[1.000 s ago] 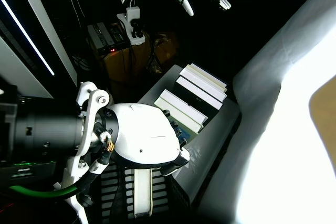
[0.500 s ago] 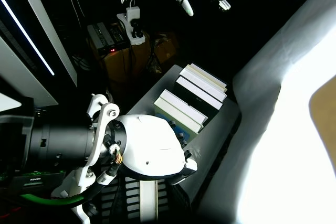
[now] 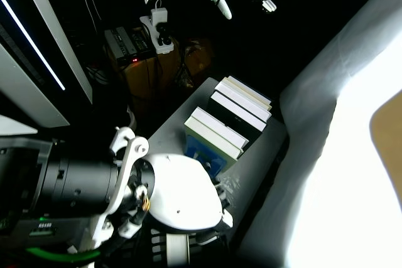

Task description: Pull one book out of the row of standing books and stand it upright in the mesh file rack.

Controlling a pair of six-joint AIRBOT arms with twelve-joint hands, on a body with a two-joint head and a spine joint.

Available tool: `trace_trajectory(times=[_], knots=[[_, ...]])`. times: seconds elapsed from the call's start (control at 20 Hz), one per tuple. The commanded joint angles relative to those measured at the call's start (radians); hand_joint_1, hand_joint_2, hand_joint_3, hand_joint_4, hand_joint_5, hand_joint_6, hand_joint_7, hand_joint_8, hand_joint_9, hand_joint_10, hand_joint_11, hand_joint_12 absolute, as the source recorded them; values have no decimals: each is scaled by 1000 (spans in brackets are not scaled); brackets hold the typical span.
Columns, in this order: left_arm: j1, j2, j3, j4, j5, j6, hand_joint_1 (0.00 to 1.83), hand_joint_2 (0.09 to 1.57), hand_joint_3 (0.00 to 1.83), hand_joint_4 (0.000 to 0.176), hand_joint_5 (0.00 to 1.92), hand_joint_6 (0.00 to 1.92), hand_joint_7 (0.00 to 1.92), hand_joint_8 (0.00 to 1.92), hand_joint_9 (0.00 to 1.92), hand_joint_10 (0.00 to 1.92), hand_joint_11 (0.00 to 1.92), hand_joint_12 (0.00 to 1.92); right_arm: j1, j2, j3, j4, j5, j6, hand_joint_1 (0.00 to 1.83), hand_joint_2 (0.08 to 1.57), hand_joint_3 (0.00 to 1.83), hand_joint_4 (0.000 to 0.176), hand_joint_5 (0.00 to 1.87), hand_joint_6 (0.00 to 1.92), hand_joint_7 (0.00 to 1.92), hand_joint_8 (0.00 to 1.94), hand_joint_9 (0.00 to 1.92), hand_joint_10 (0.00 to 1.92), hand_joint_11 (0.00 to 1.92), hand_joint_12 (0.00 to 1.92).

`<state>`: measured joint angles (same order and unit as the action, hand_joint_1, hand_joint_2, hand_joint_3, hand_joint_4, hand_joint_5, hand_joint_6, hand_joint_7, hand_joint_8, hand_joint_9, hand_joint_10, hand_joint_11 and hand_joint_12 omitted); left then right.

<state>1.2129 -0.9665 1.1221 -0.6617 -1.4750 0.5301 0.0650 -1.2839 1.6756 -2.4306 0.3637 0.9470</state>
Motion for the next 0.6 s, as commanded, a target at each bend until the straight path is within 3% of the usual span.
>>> trace_trajectory(times=[0.0,0.05,0.1,0.2,0.25,0.35,0.45,0.5,0.55], knots=[[-3,0,9,-15,-126,0,731,1365,0,45,0,0,0,0,0,0,0,0,8,8,12,4,-79,0,1129,1283,1,0,742,1373,633,1543,508,1402,344,1839],[-3,0,10,-15,-127,0,699,1367,1,41,0,0,0,0,0,0,0,0,8,5,18,1,-82,0,1140,1265,0,4,752,1356,690,1470,601,1338,417,1776],[-3,-1,11,-15,-127,0,689,1372,3,59,0,0,0,0,0,0,0,0,8,2,23,1,-84,0,1107,1328,7,0,702,1536,520,1577,391,1335,146,1845],[-4,-1,11,-15,-126,0,684,1374,3,54,0,0,0,0,0,0,0,0,8,-2,35,1,-89,0,1115,1346,1,0,689,1591,477,1583,317,1253,30,1828],[-4,-1,11,-16,-126,0,683,1371,2,59,0,0,0,0,0,0,0,0,7,-6,42,1,-92,0,1134,1329,0,0,726,1522,493,1573,327,1266,12,1839],[-4,-3,12,-16,-126,0,723,1368,0,34,0,0,0,0,0,0,0,0,-2,-17,59,1,-94,1,1102,1332,1,0,687,1445,528,1674,356,1433,83,1905],[-4,-3,13,-16,-126,0,713,1369,0,28,0,0,0,0,0,0,0,0,-13,-22,64,1,-95,4,1083,1347,3,0,655,1479,512,1708,314,1448,41,1918],[-4,-3,13,-16,-127,0,721,1368,0,24,0,0,0,0,0,0,0,0,-21,-22,65,0,-96,4,1044,1332,0,0,618,1515,417,1118,204,1237,7,1745],[-4,-3,14,-16,-127,0,722,1366,0,25,0,0,0,0,0,0,0,0,-27,-25,68,-2,-95,4,1104,1330,8,0,683,1551,487,1468,289,1207,1,1766]])
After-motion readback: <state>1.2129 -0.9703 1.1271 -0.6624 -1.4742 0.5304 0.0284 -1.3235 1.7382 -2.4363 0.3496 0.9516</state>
